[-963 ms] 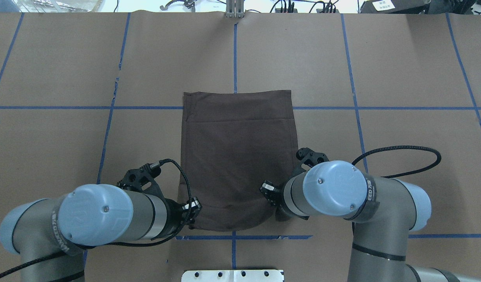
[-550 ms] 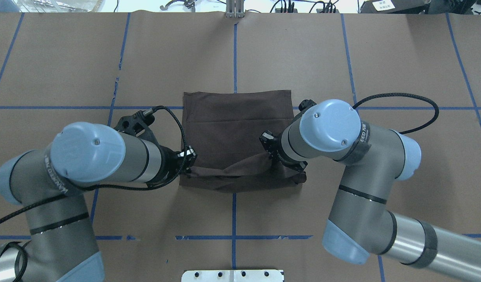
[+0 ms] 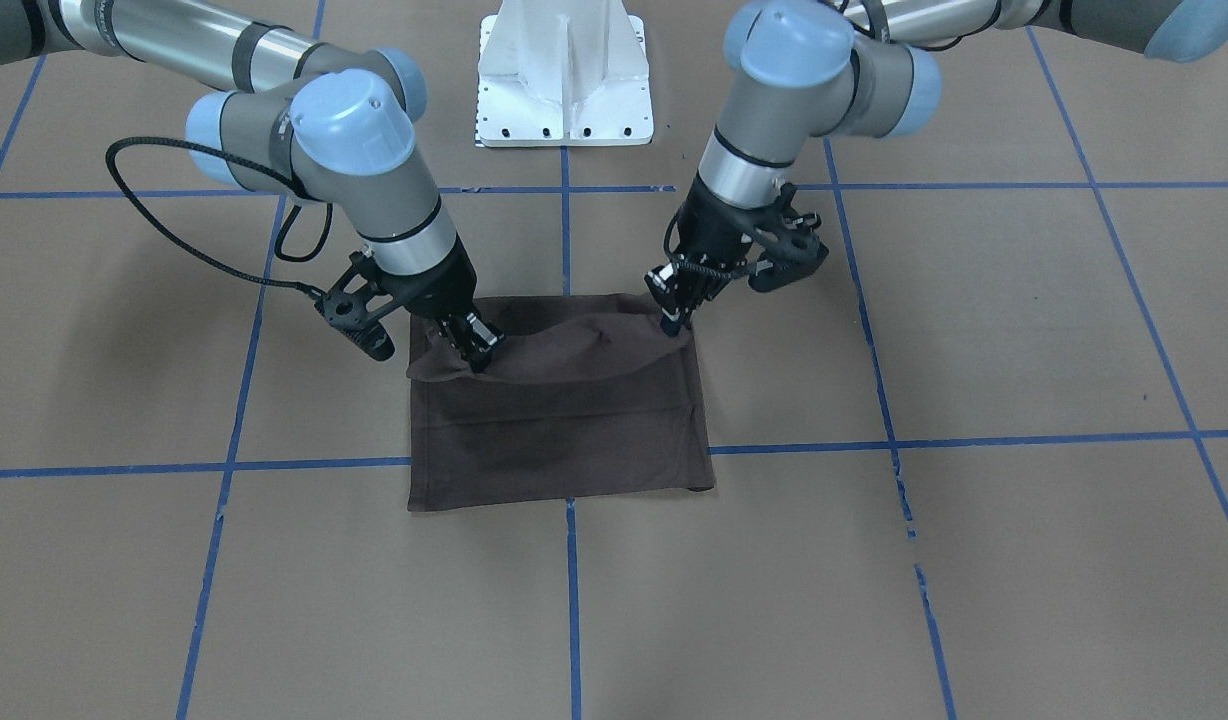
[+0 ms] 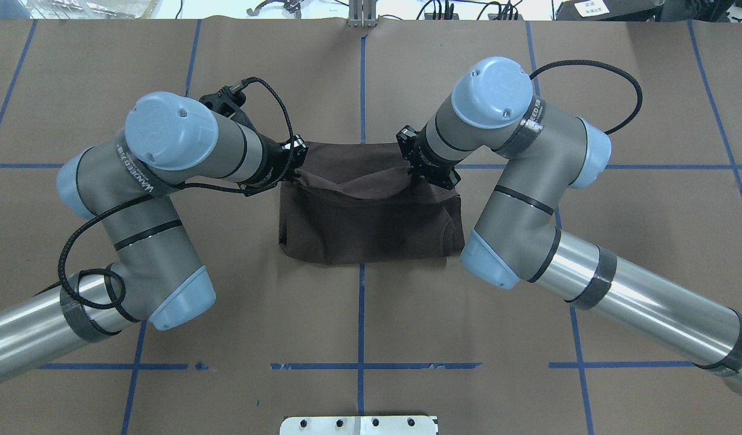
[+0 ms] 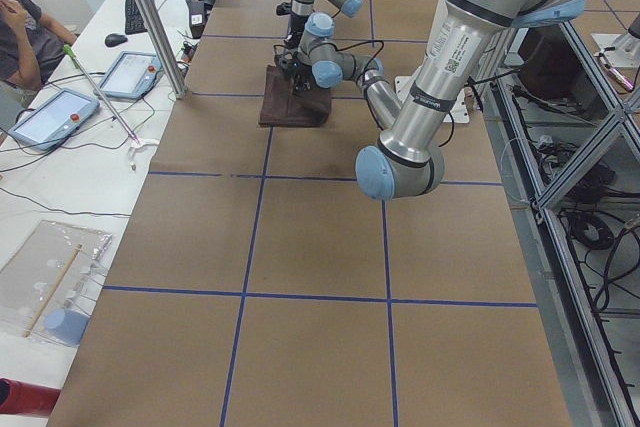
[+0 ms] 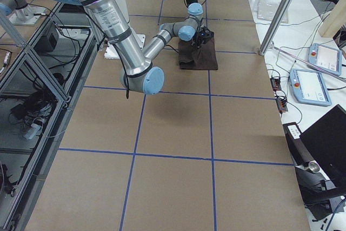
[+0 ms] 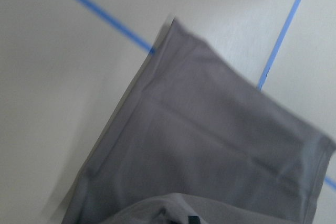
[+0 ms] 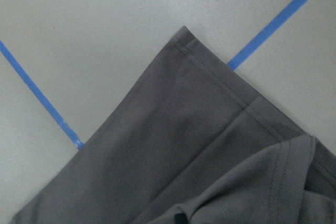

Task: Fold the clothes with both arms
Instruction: 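Lay the near edge onto the far half and open both grippers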

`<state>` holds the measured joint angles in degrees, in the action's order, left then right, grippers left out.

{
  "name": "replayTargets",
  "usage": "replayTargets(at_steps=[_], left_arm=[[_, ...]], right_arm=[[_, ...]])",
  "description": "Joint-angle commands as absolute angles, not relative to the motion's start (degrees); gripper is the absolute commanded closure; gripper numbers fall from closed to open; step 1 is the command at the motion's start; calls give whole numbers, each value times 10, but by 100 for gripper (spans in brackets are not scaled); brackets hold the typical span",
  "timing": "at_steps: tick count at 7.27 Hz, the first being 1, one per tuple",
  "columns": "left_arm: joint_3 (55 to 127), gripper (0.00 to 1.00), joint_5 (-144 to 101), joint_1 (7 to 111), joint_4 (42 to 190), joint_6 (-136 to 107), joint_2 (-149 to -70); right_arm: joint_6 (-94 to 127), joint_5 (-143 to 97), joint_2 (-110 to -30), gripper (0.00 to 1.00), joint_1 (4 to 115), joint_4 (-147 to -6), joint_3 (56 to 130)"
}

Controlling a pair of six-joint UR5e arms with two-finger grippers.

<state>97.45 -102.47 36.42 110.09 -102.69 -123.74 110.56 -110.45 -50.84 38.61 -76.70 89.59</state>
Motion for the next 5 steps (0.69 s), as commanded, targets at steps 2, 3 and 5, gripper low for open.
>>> replayTargets(at_steps=[2, 3, 5], left_arm=[[891, 100, -1025, 390, 1161, -1012, -1264], [862, 100, -1024, 401, 1175, -995, -1275], [737, 1, -1012, 418, 1276, -960, -1306]], right_arm=[[1099, -1120, -451, 100, 412, -696, 762], [1075, -1123, -438, 100, 423, -680, 725], [1012, -1125, -413, 0, 431, -675, 675]])
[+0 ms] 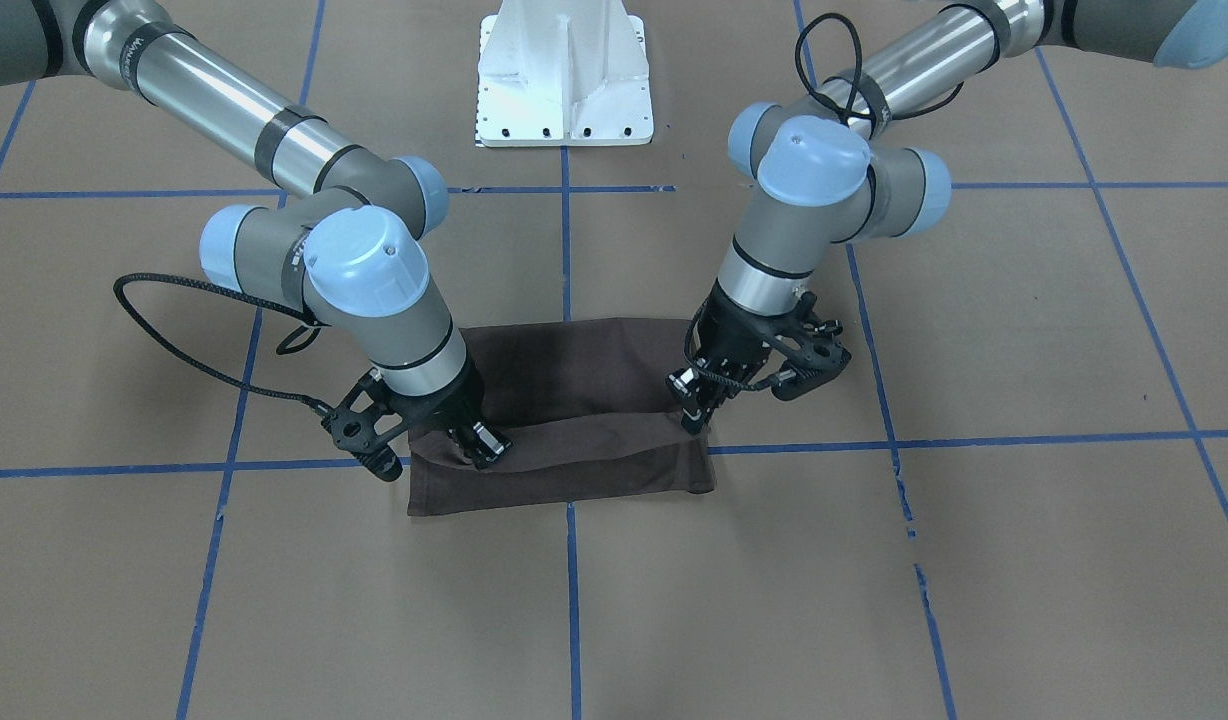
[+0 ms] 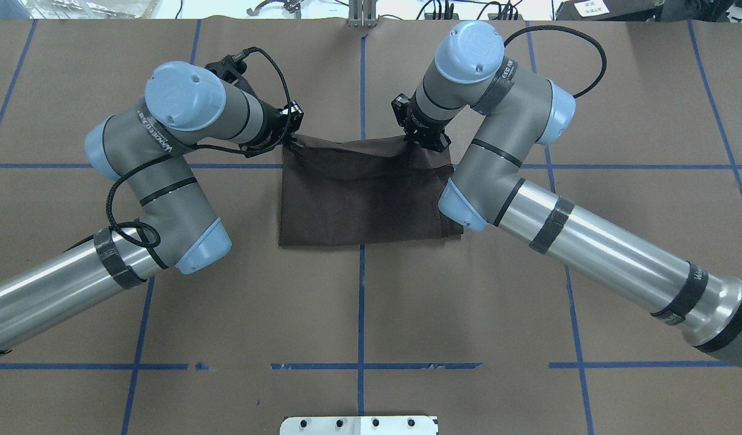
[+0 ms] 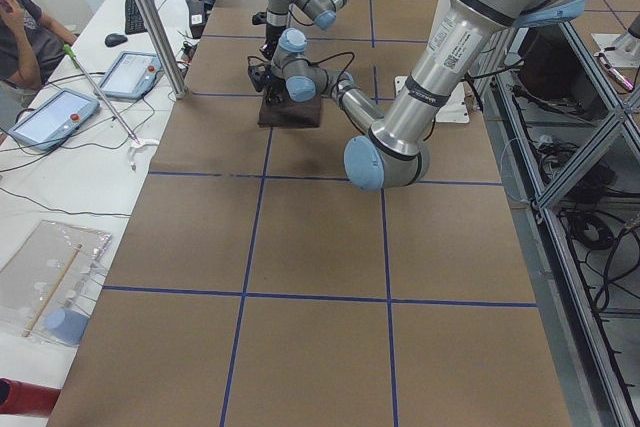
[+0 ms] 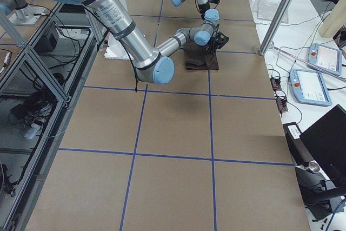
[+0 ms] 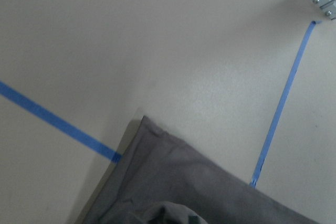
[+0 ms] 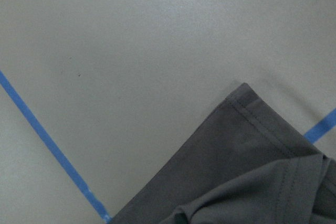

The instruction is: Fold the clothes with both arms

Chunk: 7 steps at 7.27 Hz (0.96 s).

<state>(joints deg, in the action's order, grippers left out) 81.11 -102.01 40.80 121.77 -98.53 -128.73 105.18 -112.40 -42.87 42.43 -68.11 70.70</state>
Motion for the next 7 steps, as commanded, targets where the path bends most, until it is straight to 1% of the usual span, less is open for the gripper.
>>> replayTargets(at_steps=[1, 3, 5, 7], left_arm=[[722, 0, -999, 430, 1282, -908, -1308], [722, 0, -1005, 439, 1283, -893, -1308], [751, 0, -1065, 452, 1276, -882, -1294], [882, 0, -1093, 475, 1271, -809, -1186]], right_arm=[[971, -1127, -411, 0, 439, -675, 667], [943, -1189, -411, 0, 472, -675, 667], [843, -1200, -416, 0, 476, -690, 669], [733, -1201, -420, 0, 486, -764, 695]])
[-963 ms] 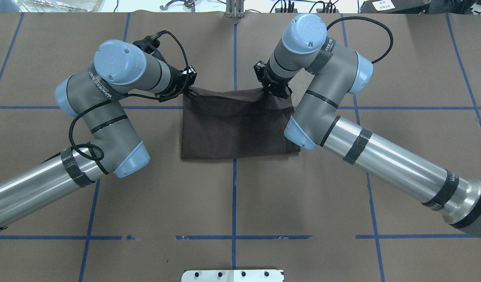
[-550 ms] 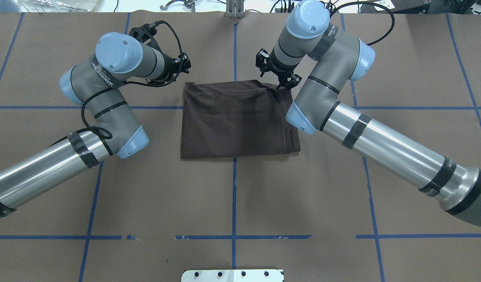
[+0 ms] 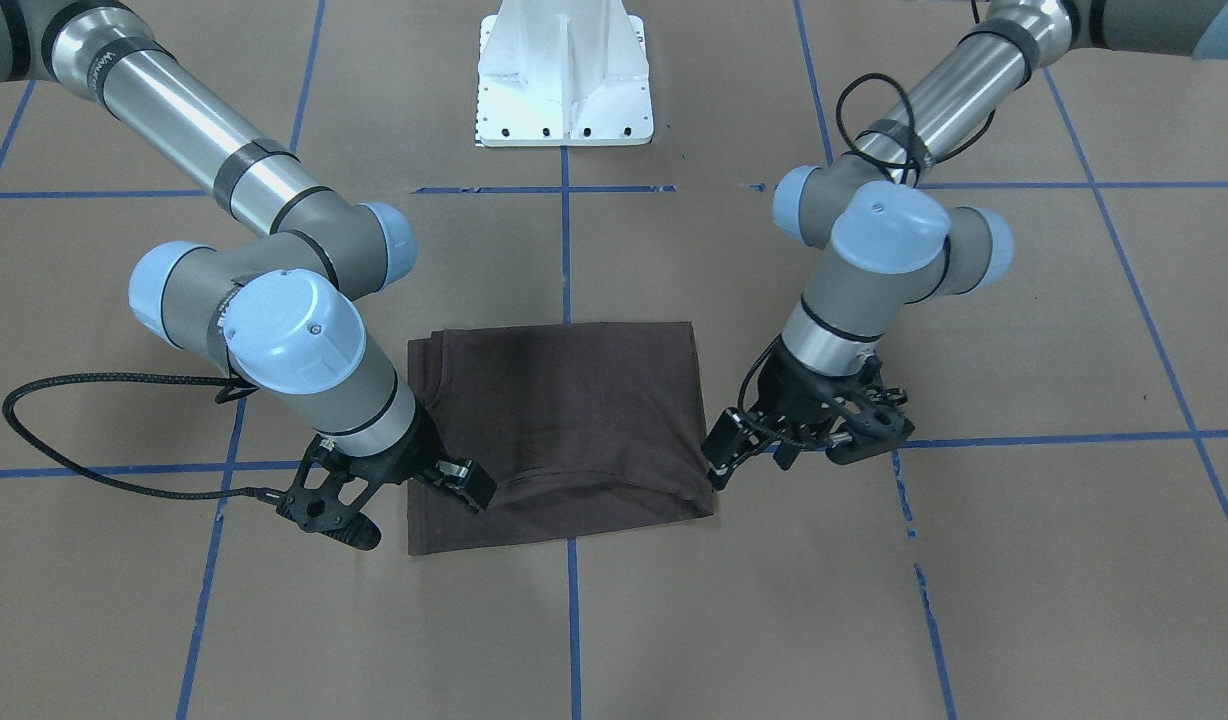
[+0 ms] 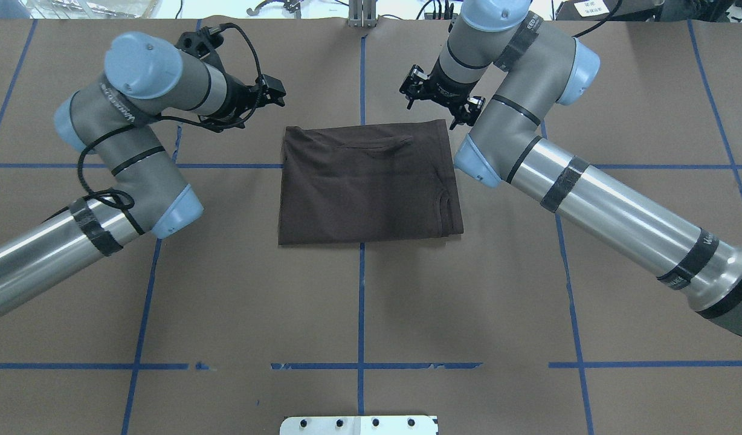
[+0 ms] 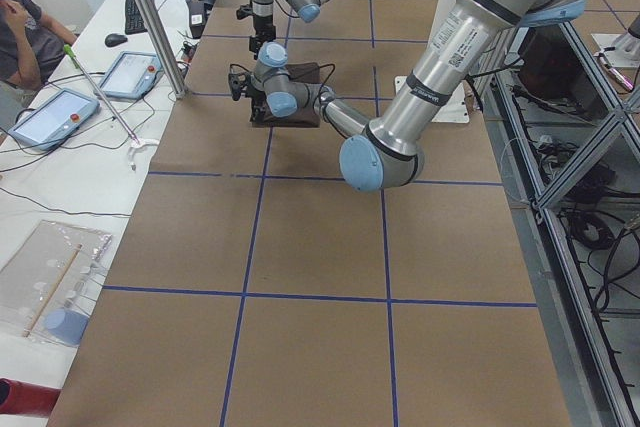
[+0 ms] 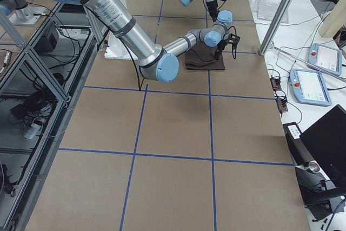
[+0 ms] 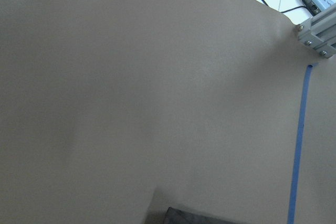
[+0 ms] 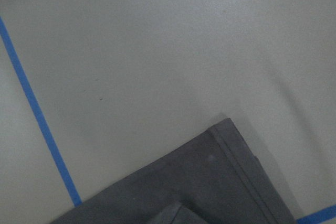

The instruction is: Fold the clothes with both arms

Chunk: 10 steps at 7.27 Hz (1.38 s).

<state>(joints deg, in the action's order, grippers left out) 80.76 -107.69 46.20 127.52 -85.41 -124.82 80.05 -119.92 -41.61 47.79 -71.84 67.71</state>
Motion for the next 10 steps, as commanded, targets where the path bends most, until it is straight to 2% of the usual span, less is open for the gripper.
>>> replayTargets(at_steps=[1, 2, 3, 4, 7, 9, 10], left_arm=[[932, 0, -1115, 489, 1250, -762, -1141], [980, 0, -1135, 523, 1212, -693, -1100], [1024, 0, -1139, 563, 1150, -579, -1064], [1038, 0, -1137, 611, 1077, -437, -1054], [1024, 0, -1221, 795, 1053, -15, -951], [1044, 0, -1241, 837, 1072, 29, -861], [1048, 0, -1236, 835, 1099, -1, -865]], right_arm=[[677, -1204, -451, 0, 508, -806, 739], [575, -1205, -516, 0, 539, -827, 802], [473, -1208, -570, 0, 583, -847, 835], [366, -1232, -611, 0, 630, -851, 843], [103, -1351, -767, 0, 797, -845, 853], [55, -1389, -835, 0, 834, -840, 859], [57, -1392, -850, 0, 845, -820, 873]])
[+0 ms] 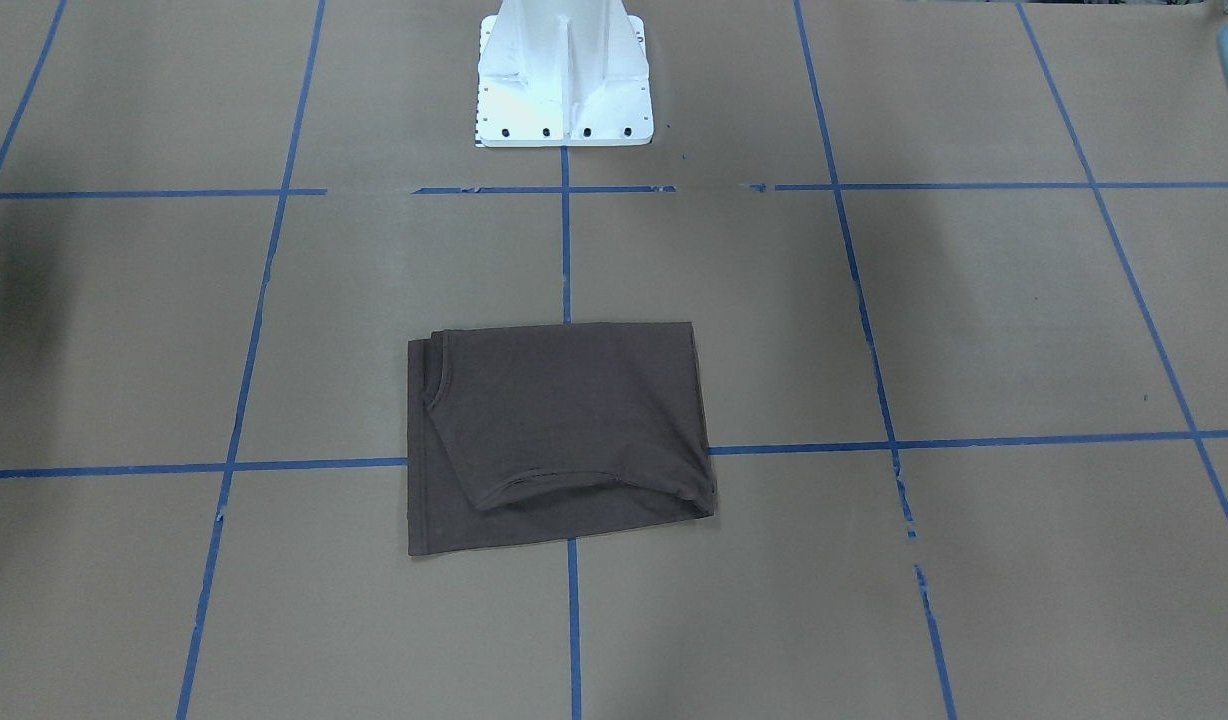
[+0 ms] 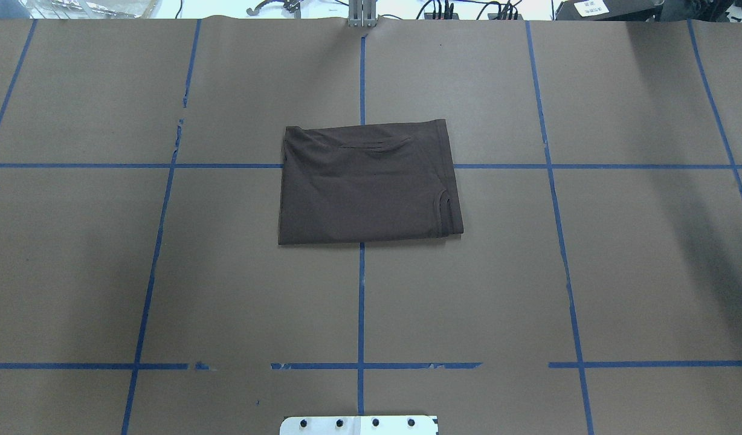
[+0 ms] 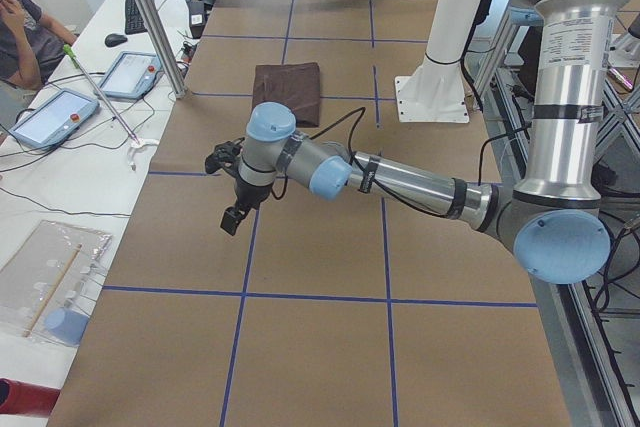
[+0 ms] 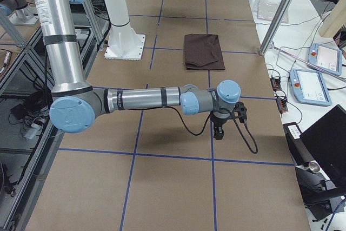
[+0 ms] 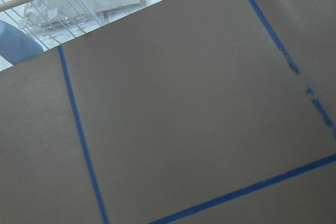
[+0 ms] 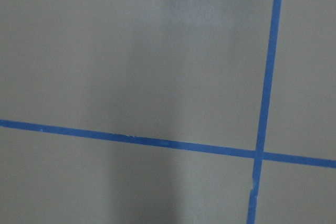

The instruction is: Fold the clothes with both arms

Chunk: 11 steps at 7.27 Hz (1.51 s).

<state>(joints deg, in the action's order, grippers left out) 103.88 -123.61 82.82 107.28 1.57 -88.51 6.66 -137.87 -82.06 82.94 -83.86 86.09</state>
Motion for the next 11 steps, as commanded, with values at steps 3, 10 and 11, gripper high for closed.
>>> replayTargets(at_steps=[3, 10, 11], left_arm=[[1034, 0, -1239, 836, 1070, -3, -845], [998, 0, -1311, 887, 925, 156, -816], [992, 0, -1312, 887, 927, 157, -816]], right_arm=[[64, -1392, -879, 0, 867, -818, 890], [133, -1382, -905, 0, 868, -824, 950], [133, -1378, -921, 0, 868, -824, 961]])
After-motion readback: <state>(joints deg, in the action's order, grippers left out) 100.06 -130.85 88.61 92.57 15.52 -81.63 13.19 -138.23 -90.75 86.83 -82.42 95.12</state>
